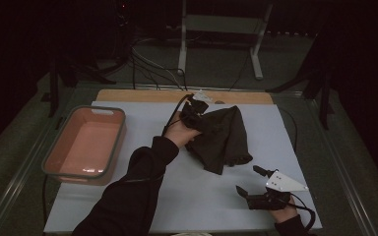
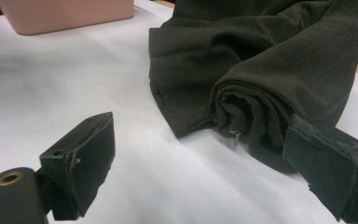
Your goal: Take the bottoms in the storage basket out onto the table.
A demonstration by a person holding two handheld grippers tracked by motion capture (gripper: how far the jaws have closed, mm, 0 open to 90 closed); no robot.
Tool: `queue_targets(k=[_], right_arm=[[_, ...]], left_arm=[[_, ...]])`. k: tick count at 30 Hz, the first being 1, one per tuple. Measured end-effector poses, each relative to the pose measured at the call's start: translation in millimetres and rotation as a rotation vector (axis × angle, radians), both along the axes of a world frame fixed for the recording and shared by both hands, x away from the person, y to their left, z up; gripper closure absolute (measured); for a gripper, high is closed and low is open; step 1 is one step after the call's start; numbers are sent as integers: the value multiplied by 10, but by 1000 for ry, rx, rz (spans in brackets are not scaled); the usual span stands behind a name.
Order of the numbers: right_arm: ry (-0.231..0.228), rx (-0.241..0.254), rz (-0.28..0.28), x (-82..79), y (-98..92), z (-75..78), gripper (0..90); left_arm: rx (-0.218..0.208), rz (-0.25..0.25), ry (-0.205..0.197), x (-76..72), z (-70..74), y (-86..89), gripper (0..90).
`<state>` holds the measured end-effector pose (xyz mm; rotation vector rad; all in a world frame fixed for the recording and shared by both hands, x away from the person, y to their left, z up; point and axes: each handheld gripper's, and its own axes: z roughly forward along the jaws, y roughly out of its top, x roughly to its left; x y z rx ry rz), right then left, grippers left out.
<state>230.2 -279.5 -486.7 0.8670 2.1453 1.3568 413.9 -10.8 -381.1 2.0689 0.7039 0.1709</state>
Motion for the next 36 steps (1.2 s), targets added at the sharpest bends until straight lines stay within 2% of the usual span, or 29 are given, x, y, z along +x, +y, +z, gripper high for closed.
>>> queue_targets(k=[1, 3, 6, 8, 10, 14, 17, 24, 32, 36], right_arm=[[0, -2, 0, -2, 0, 0, 93], [-1, 0, 0, -2, 0, 0, 93], [3, -2, -1, -1, 7, -1, 93], [2, -3, 1, -2, 14, -2, 92], [0, -8, 0, -3, 17, -1, 93], [-2, -14, 1, -5, 23, -1, 93], [-4, -16, 4, -8, 37, 2, 93], [-5, -20, 7, -8, 48, 0, 93], [-3, -23, 9, -6, 60, -1, 93], [-5, -22, 12, -1, 65, -1, 93]], left_arm=[[22, 6, -20, -8, 8, 9, 3], [29, 3, -26, -14, 15, 20, 3], [54, 5, -17, -17, 26, 74, 3], [59, 22, -18, -22, 25, 112, 3], [51, 14, -18, -34, 28, 155, 3], [67, 24, -32, -69, 49, 243, 3], [56, 25, -31, -81, 62, 297, 3], [41, 63, -39, -142, 86, 498, 3], [24, 85, -32, -229, 46, 672, 3], [35, 93, -26, -283, -14, 727, 3]])
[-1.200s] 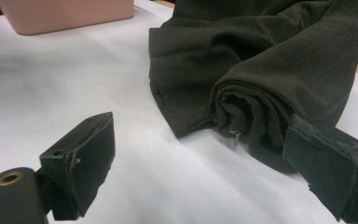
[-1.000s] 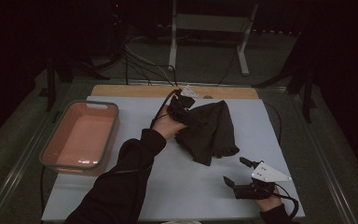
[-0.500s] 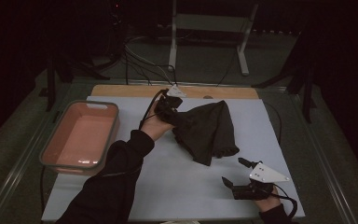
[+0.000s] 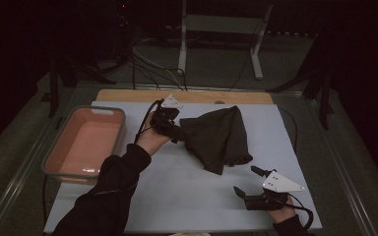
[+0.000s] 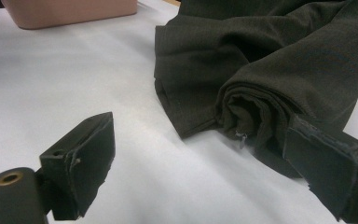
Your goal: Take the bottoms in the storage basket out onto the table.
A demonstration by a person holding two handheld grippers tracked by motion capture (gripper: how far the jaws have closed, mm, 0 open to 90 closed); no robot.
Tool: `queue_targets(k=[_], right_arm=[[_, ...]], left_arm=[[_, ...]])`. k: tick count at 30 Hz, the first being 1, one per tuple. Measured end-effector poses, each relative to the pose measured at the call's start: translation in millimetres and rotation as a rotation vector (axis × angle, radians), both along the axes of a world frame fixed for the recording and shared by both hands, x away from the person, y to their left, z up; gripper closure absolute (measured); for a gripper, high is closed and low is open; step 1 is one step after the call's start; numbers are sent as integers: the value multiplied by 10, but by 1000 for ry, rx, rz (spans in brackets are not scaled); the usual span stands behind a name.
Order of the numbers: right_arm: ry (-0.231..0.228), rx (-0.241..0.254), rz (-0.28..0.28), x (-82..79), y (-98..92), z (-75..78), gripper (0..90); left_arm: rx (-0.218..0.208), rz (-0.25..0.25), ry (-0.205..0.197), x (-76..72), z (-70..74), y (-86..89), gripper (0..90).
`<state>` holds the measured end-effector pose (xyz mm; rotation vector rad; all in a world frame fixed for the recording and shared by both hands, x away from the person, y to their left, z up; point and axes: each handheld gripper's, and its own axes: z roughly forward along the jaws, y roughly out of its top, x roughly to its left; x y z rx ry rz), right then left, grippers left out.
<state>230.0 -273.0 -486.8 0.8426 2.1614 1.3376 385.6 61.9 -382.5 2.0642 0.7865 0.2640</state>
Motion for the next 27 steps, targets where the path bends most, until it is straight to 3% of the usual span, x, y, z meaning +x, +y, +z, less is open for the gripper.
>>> queue_targets(k=[15, 27], right_arm=[[-4, -6, 11, 1, 18, -4, 93], [-2, -10, 13, 3, 33, -8, 93]], left_arm=[[-4, -22, 27, -211, -339, 111, 3], [10, -56, 77, -437, -725, 180, 3]])
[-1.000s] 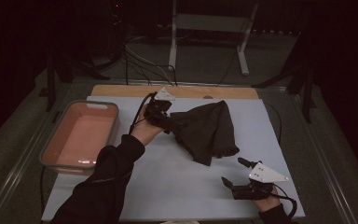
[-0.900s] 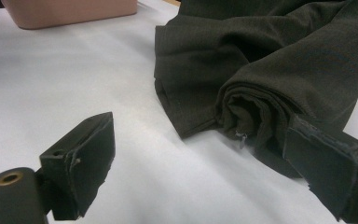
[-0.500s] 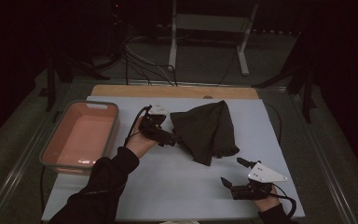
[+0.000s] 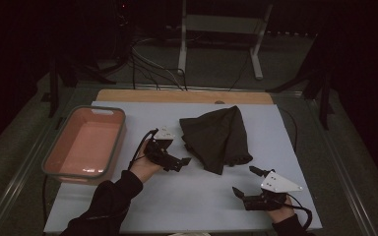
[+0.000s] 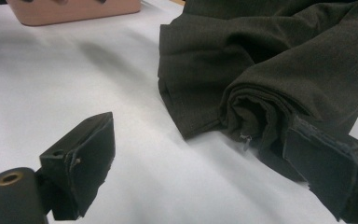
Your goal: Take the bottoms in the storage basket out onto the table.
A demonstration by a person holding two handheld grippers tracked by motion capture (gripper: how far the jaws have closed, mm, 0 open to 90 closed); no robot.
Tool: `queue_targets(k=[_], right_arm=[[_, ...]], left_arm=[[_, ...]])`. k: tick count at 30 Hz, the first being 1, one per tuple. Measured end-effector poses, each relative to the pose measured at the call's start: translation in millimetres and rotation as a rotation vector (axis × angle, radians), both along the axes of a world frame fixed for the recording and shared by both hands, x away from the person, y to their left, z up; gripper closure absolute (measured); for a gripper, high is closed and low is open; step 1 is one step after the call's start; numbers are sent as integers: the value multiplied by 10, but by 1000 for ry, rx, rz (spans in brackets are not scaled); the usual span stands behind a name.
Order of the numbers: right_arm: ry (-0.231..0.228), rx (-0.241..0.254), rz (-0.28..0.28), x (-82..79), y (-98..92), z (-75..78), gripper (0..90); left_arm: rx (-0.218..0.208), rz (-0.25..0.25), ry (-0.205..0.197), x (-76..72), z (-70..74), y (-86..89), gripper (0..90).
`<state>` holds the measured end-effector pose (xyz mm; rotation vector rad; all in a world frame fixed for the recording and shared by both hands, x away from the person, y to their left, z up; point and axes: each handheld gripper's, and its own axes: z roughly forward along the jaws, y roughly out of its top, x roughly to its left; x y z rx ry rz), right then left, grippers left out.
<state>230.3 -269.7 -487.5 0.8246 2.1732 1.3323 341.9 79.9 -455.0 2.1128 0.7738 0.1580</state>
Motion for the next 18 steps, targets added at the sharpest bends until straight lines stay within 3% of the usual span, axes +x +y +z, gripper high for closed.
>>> queue_targets(k=[12, 18], right_arm=[[2, -2, 4, 0, 11, -4, 93], [2, -2, 3, -1, 13, -3, 93]], left_arm=[[30, -49, 31, -177, -208, 49, 3], [78, -81, 39, -283, -334, 92, 3]])
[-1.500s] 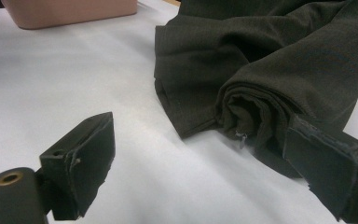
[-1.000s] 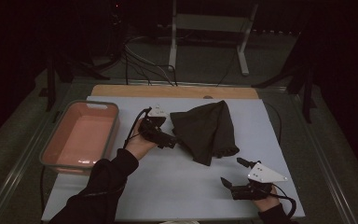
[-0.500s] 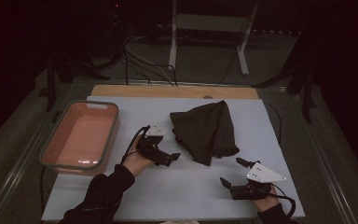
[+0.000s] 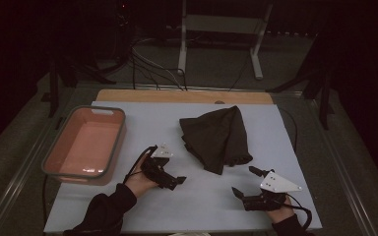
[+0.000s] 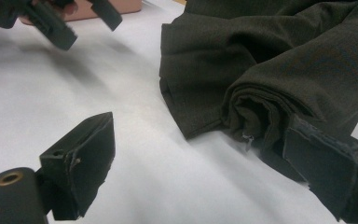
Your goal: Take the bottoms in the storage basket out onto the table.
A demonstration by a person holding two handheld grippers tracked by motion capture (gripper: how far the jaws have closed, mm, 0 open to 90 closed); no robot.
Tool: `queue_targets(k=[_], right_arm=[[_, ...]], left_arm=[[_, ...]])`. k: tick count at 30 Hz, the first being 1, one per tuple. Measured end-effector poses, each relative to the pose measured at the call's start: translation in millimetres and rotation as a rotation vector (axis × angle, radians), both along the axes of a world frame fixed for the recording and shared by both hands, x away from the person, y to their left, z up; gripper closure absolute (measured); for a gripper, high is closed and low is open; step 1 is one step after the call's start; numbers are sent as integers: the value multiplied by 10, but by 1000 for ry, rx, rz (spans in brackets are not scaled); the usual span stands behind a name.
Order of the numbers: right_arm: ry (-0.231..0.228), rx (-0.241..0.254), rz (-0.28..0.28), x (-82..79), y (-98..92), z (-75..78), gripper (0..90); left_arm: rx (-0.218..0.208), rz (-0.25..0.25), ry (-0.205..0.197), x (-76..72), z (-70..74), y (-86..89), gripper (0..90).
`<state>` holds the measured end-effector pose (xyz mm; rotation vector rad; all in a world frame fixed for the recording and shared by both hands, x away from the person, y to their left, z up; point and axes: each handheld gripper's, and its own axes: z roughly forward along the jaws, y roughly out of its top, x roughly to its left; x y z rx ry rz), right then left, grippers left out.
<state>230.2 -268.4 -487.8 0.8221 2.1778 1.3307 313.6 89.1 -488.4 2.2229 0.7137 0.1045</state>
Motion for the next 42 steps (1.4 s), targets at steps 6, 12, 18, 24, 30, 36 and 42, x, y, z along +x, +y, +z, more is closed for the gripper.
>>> queue_targets(k=[6, 12, 18, 24, 30, 36, 42], right_arm=[[0, 0, 0, 6, 0, 1, 93], [0, -5, -1, 1, 6, -1, 93], [1, -6, 7, -1, 17, -3, 93], [7, -11, 8, 2, 21, -11, 93], [6, -11, 11, 0, 25, -11, 93], [7, -12, 13, 1, 29, -14, 93], [11, -17, 16, 1, 36, -22, 93]], left_arm=[[22, -32, 8, -105, -66, 65, 3], [30, -76, 30, -215, -162, 162, 3], [51, -93, 39, -296, -224, 274, 3], [56, -101, 37, -396, -246, 426, 3], [73, -122, 40, -521, -226, 577, 3], [76, -111, 52, -602, -246, 708, 3], [128, -129, 48, -725, -257, 863, 3]])
